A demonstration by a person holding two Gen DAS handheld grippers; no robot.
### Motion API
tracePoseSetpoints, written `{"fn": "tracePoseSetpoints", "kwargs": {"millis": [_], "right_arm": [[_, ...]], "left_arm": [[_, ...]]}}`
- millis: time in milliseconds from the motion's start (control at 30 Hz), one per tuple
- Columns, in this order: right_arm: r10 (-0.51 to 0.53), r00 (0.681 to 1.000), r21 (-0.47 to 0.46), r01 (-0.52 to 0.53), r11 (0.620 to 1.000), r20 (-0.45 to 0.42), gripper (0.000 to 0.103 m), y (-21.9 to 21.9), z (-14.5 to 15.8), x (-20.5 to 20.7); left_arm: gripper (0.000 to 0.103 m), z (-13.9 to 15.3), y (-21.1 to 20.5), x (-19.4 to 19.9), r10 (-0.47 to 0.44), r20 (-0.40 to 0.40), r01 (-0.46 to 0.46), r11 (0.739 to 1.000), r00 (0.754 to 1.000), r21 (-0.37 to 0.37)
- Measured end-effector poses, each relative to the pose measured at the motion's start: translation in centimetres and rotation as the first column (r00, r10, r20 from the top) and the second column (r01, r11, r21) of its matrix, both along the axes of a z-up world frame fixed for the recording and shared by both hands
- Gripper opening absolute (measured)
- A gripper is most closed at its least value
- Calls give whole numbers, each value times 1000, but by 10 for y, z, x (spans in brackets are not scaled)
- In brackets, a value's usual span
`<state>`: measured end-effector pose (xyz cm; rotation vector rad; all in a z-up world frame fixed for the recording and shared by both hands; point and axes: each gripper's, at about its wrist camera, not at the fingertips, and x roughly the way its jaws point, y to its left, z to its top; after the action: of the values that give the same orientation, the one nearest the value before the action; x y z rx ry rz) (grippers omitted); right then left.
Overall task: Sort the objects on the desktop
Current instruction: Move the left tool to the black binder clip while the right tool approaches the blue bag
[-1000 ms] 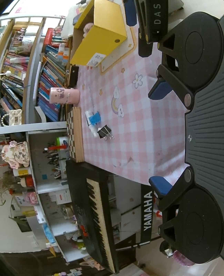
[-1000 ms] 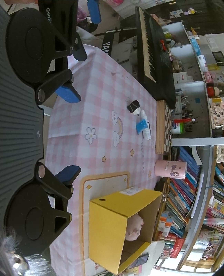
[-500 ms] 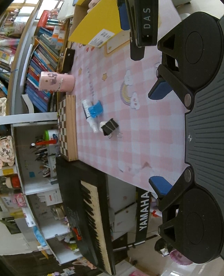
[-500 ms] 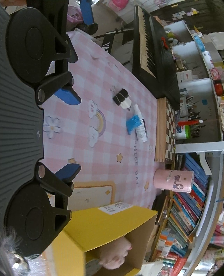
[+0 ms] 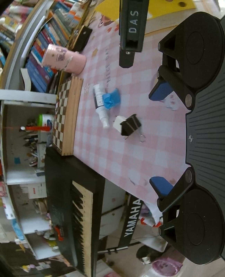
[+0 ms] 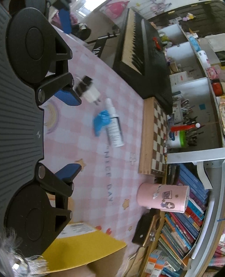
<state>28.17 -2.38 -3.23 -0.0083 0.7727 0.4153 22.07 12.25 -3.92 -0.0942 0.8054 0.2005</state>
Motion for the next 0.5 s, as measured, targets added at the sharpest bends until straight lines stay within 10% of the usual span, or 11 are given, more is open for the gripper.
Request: {"fn": "tracePoseSetpoints", "kwargs": {"millis": [500], "right_arm": [[64, 997, -11, -65, 998, -49, 69, 17, -18, 70]], "left_arm": [[55, -34, 0, 74, 16, -35, -18, 998, 999, -60]]}}
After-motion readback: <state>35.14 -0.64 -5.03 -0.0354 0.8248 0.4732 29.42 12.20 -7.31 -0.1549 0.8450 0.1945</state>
